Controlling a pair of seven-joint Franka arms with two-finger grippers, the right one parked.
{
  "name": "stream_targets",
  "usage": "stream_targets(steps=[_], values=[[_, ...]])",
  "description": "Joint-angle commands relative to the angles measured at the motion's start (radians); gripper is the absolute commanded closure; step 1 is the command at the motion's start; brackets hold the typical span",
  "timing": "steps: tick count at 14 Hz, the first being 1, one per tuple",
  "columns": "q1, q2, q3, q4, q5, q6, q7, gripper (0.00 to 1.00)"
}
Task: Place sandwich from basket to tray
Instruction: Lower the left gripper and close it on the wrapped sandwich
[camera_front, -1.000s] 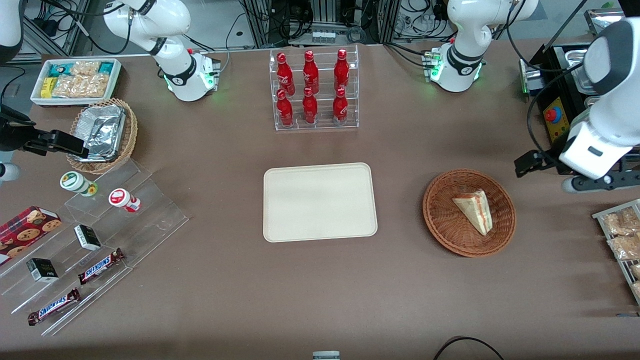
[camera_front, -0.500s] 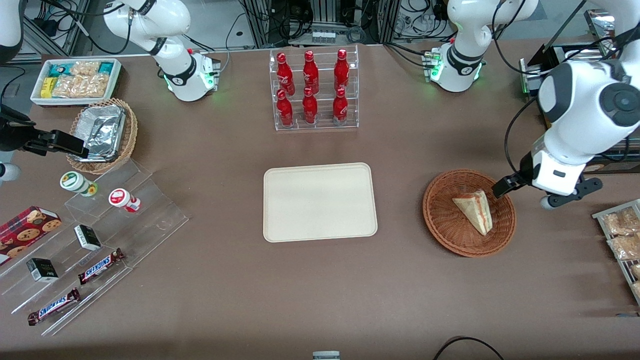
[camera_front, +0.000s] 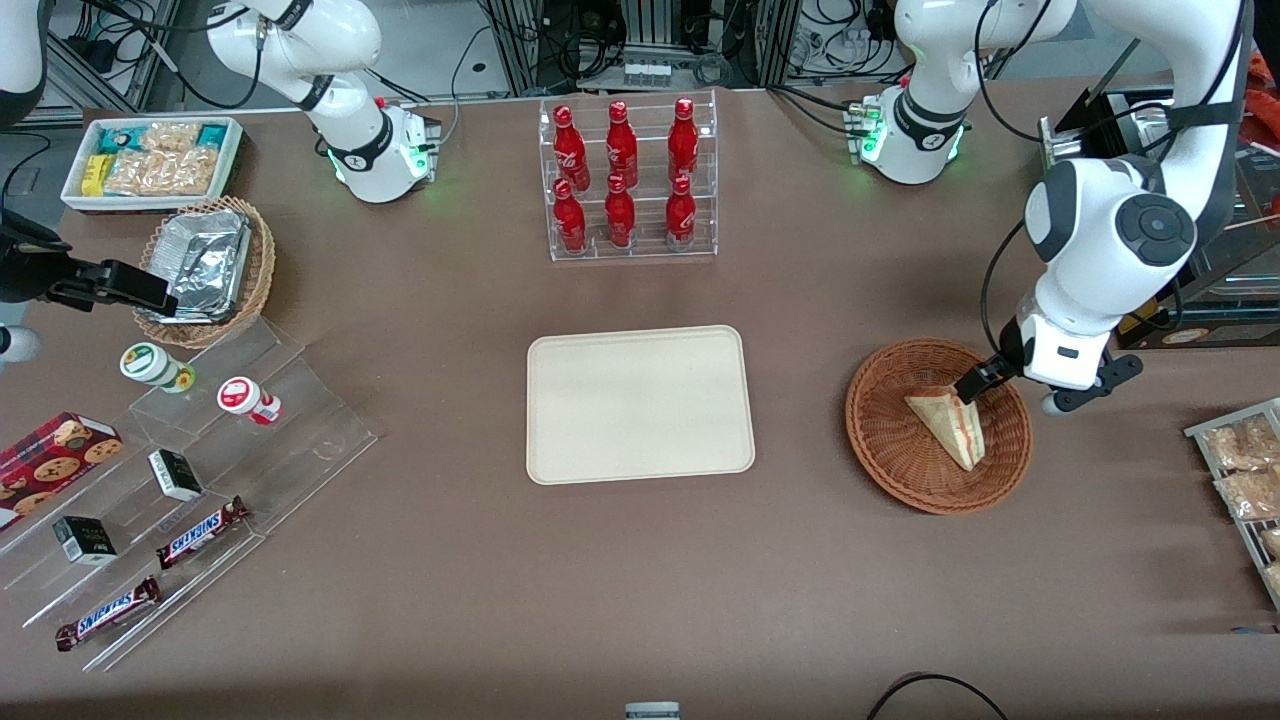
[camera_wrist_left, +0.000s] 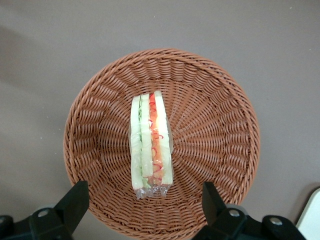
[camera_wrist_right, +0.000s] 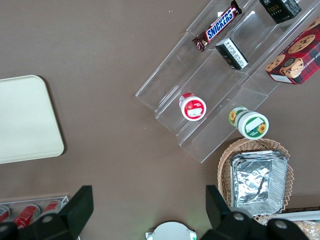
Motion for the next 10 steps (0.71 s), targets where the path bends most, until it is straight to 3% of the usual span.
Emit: stream_targets(steps=[1,5,10], values=[[-0.001,0.028,-0.006,-0.023,0.017,0.065,-0.047,0.0],[-0.003,0.076,-0.012,-0.071,0.017,0.188,-0.098,0.0],[-0.003,0.117,-0.013,-0.083,0.017,0.223,-0.096,0.0]])
